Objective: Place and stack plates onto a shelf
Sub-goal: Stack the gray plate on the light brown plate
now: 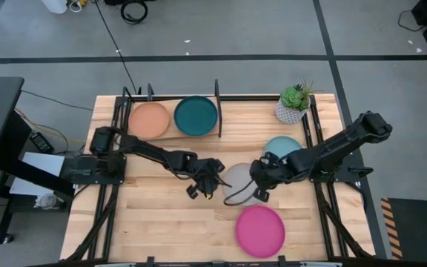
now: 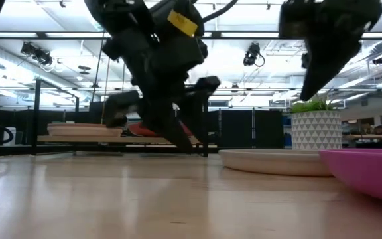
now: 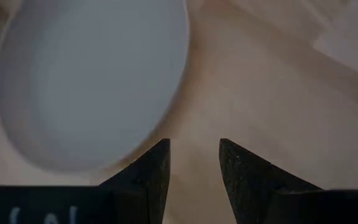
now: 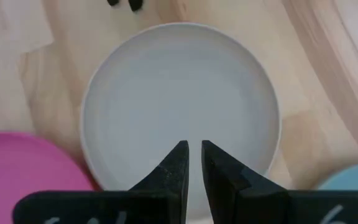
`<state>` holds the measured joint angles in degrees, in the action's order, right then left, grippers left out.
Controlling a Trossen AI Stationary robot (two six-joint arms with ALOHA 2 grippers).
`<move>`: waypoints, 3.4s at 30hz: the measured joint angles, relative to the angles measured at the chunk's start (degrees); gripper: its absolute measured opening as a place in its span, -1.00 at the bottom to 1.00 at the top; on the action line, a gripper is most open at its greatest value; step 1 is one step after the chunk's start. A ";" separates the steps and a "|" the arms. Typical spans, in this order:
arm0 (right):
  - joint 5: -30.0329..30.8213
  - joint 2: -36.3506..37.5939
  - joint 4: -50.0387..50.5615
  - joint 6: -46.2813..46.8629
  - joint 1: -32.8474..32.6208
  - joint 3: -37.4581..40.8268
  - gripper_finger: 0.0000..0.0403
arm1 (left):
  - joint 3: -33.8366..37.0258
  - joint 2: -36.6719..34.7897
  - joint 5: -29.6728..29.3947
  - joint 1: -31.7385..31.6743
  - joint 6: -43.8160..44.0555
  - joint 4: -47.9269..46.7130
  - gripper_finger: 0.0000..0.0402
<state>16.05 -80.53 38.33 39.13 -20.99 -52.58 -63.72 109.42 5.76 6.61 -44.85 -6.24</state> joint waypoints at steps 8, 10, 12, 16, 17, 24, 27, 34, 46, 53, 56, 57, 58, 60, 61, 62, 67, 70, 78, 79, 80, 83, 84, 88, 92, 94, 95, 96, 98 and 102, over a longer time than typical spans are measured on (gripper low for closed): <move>5.24 2.96 3.09 4.46 -4.05 0.02 -0.75 | -2.24 3.26 -0.09 2.15 -5.36 6.41 -0.28; 5.64 2.99 2.99 4.68 -4.47 0.03 -0.75 | -2.82 3.26 0.01 2.31 -5.88 6.45 -0.29; 5.97 2.92 2.80 4.74 -4.75 0.03 -0.75 | -3.36 3.26 0.47 1.89 -5.89 6.55 -0.29; 6.96 2.86 1.81 4.88 -4.79 0.04 -0.75 | -3.52 3.54 3.79 0.42 -5.48 6.49 -0.29; 6.98 2.86 1.40 4.84 -4.81 0.04 -0.75 | -3.55 4.01 4.37 0.13 -5.46 7.11 -0.29; 7.02 2.86 -0.13 4.31 -4.81 0.04 -0.75 | -3.58 7.99 2.34 -0.41 -7.69 8.59 -0.30; 7.01 2.85 -0.15 4.24 -4.81 0.04 -0.75 | -3.65 8.22 1.72 -0.39 -7.57 8.64 -0.42; 7.00 2.84 -0.26 3.83 -4.81 0.04 -0.75 | -3.48 5.69 0.44 0.44 -6.72 2.39 -0.92; 10.05 2.84 -0.79 2.25 -5.47 0.04 -0.75 | -3.48 -15.52 7.73 3.80 12.61 -28.90 -0.93; 11.12 2.84 -4.86 -1.17 -6.69 0.04 -0.75 | -0.86 -26.81 2.14 3.29 24.76 -42.43 -0.93; 11.08 2.84 -6.68 -3.06 -7.09 0.04 -0.75 | 3.37 -33.02 -2.50 -0.15 25.91 -41.40 -0.93; 11.08 2.84 -7.07 -3.20 -7.17 0.04 -0.75 | 4.95 -35.14 -3.14 -1.80 26.51 -40.64 -0.93; 11.06 2.84 -7.02 -3.35 -7.21 0.04 -0.75 | 6.65 -37.25 -3.85 -3.50 27.23 -39.65 -0.93; 11.04 2.84 -7.05 -3.64 -7.21 0.04 -0.75 | 10.25 -41.45 -5.77 -6.61 28.13 -38.06 -0.93; 11.04 2.84 -7.00 -3.97 -7.17 0.04 -0.75 | 11.79 -43.38 -6.89 -8.06 28.21 -37.77 -0.93; 11.04 2.84 -7.04 -4.39 -7.17 0.04 -0.75 | 13.22 -45.26 -7.94 -9.58 28.17 -37.41 -0.93; 11.26 2.84 -7.57 -5.38 -6.41 0.04 -0.75 | 19.99 -51.02 -12.89 -18.38 27.95 -37.14 -0.93; 11.26 2.84 -8.26 -6.12 -5.78 0.04 -0.75 | 22.26 -51.64 -15.14 -24.02 29.32 -36.05 -0.93; 10.93 2.84 -9.79 -8.06 -4.73 0.04 -0.75 | 22.93 -50.92 -15.60 -34.98 32.96 -32.44 -0.93; 10.91 2.84 -9.83 -8.20 -4.72 0.04 -0.75 | 22.93 -50.92 -15.60 -36.12 33.68 -32.66 -0.93; 10.88 2.84 -9.88 -8.34 -4.72 0.04 -0.75 | 22.93 -50.92 -15.61 -37.13 34.10 -32.95 -0.93; 10.25 2.84 -10.02 -9.20 -4.72 0.04 -0.75 | 22.93 -50.92 -15.74 -39.12 35.48 -34.30 -0.93; 10.04 2.84 -10.06 -9.33 -4.72 0.04 -0.75 | 22.93 -50.91 -15.68 -39.41 35.65 -34.38 -0.93; 9.97 2.83 -10.06 -9.55 -4.72 0.04 -0.75 | 22.91 -48.82 -15.60 -39.13 36.78 -34.43 -0.93; 9.85 2.83 -10.23 -9.55 -4.72 0.04 -0.75 | 22.91 -45.00 -15.79 -39.12 37.20 -33.15 -0.93; 9.84 2.84 -10.30 -9.48 -4.72 0.04 -0.75 | 22.91 -43.36 -16.52 -39.12 37.90 -32.13 -0.93; 9.84 2.84 -10.27 -9.44 -4.72 0.04 -0.75 | 22.91 -42.70 -16.85 -39.12 38.12 -32.02 -0.93; 9.84 2.84 -10.29 -9.42 -4.72 0.04 -0.75 | 22.91 -42.08 -17.11 -39.12 38.29 -31.96 -0.93; 9.82 2.84 -10.25 -9.40 -4.72 0.04 -0.75 | 22.90 -41.29 -17.25 -39.11 38.78 -31.95 -0.93; 9.82 2.83 -10.25 -9.40 -4.72 0.04 -0.75 | 22.88 -41.09 -17.16 -38.33 40.60 -32.24 -0.92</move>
<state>25.87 -77.70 28.08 29.74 -25.71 -52.53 -40.84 68.34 -11.39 -31.72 -4.25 -38.47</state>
